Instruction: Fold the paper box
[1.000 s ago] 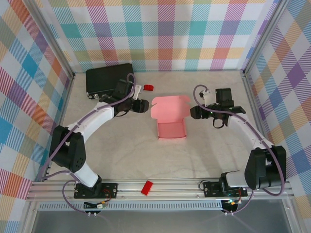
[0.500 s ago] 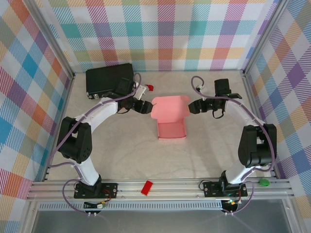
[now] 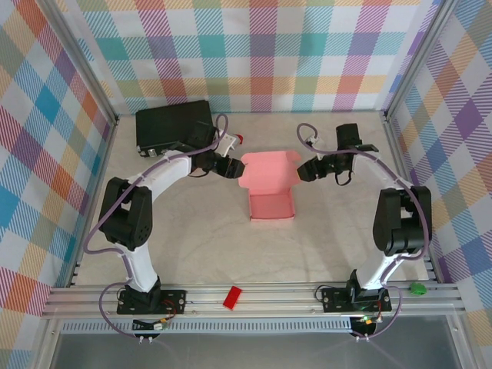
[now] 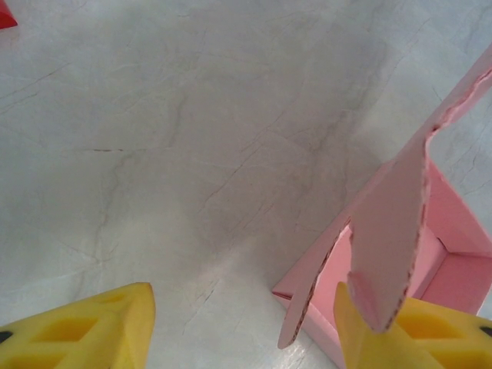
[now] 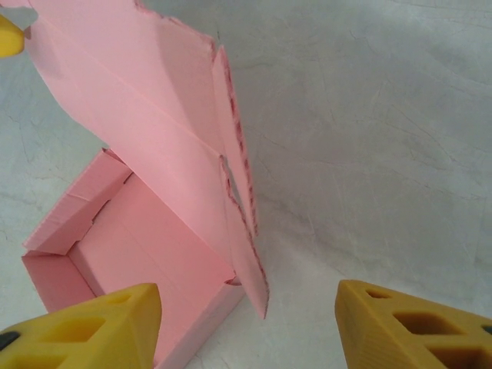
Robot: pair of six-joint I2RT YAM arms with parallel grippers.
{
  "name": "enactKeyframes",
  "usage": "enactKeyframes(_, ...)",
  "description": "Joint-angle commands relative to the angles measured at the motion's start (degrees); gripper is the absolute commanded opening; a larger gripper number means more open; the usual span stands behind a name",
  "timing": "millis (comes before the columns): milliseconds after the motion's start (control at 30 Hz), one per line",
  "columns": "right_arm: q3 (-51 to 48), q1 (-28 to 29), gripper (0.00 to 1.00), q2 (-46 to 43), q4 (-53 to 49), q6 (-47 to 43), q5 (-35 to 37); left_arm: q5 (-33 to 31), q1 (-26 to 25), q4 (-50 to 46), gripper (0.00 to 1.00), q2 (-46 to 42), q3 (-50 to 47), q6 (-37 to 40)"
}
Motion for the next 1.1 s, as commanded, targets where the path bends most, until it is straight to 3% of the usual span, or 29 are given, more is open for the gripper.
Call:
enactKeyframes(0, 2.81, 0.15, 0.60, 1.69, -2.49, -2.93, -2.26, 1.98, -0.59, -0.78, 0.60, 1.14, 2.29, 0.76)
enactKeyframes(533, 5.59, 2.47, 0.50, 4.94, -5.95, -7.87, -2.85, 4.76, -1.38, -2.54, 0.43, 3.87, 4.74, 0.30)
enactKeyframes(1067, 4.79, 3.62, 0.31, 2.99, -4.42, -7.31, 1.65, 3.19, -2.34, -3.01, 0.30, 3.53, 4.80, 0.46)
